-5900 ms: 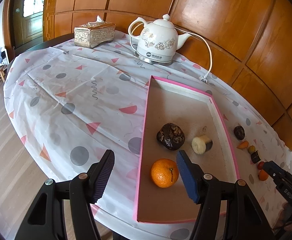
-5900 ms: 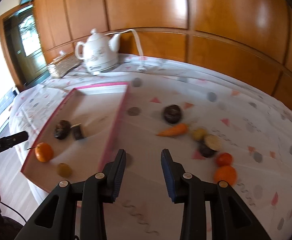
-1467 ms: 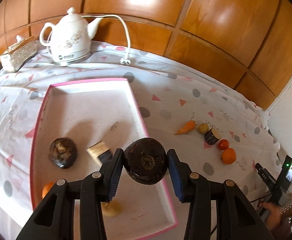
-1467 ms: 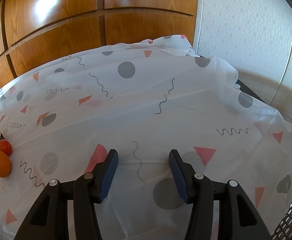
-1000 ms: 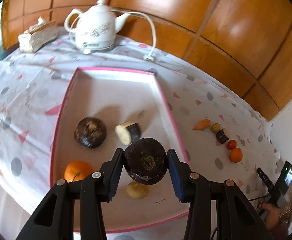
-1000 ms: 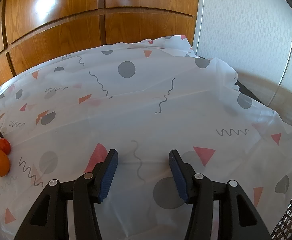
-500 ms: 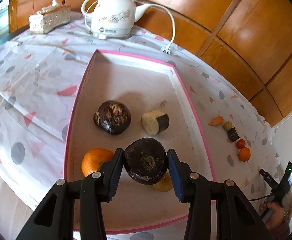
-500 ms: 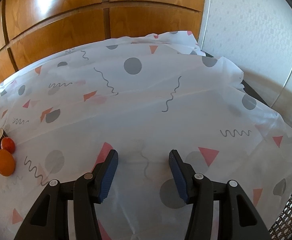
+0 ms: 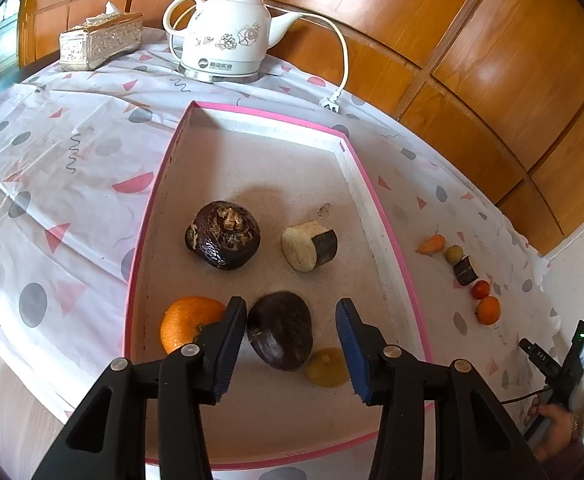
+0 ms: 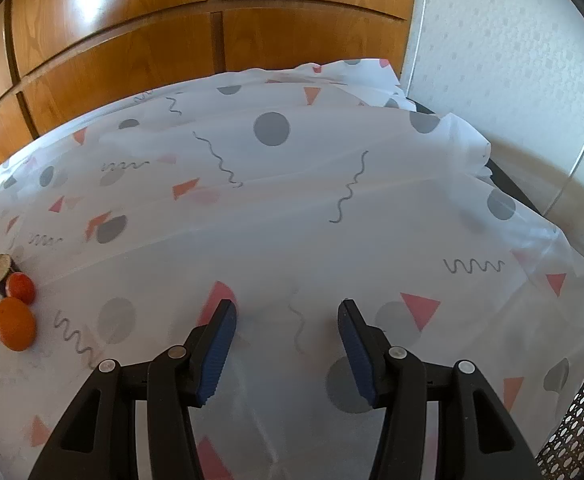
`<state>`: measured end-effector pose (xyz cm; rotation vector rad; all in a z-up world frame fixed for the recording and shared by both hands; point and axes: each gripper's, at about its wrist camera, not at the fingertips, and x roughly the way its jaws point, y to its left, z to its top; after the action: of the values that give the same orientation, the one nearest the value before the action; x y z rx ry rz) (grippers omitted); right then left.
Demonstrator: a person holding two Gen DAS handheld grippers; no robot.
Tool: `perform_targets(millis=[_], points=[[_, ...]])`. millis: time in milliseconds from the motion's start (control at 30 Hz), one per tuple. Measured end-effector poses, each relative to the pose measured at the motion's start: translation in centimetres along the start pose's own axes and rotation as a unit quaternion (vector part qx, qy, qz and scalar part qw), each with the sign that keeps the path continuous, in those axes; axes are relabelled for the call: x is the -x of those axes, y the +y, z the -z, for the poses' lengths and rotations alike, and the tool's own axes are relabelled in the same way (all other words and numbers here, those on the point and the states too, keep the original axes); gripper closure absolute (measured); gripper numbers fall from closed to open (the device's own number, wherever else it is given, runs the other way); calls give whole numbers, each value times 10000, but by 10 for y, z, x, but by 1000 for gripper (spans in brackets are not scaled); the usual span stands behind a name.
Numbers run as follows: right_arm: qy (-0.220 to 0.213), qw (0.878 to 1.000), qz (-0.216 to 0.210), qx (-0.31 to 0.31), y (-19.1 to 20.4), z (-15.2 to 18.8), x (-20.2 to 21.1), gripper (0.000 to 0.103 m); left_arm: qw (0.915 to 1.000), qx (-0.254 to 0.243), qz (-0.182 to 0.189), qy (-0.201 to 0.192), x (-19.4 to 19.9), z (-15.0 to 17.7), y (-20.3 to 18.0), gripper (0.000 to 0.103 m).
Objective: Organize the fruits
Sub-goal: 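Reach the right tool to the orange carrot and close on it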
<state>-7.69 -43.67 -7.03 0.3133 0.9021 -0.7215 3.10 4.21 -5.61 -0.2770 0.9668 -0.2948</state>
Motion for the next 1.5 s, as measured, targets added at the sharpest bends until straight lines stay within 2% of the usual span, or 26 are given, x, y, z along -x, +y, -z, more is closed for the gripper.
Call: perform_targets(millis=[167,367,433,633,800,933,1067,1200,1333,1500], points=[[-170,9992,-344,72,16,-9,18,49,10000,-19,-27,-20,3,1,0,54],[-256,9889,-1391,457,62,-22,46,49,9997,-113,-92,-190,12,0,-3,53],[-218,9793,-1887,702,87,-26,55,49,9996,-114,-97,-237,15,-2,-3,51],[62,9497,-2841,1315,156,-23,65,49,9992,-17,-126,-376,25,-6,2,49],[439,9309,-3288,1528,207,-19,56,49,9984,65,-193,-523,35,-9,7,47],[674,9293,-3296,1526,237,-18,39,53,9976,121,-247,-633,42,-10,12,45],[909,9354,-3179,1250,252,-27,16,53,9966,182,-314,-743,49,-12,17,41],[1029,9432,-2876,1306,262,-26,1,55,9946,331,-454,-868,53,-16,27,36],[1000,9462,-2741,1402,269,-25,-6,74,9938,471,-549,-843,50,-17,36,35],[847,9432,-2767,1634,274,-26,0,77,9933,544,-598,-825,50,-16,42,35]])
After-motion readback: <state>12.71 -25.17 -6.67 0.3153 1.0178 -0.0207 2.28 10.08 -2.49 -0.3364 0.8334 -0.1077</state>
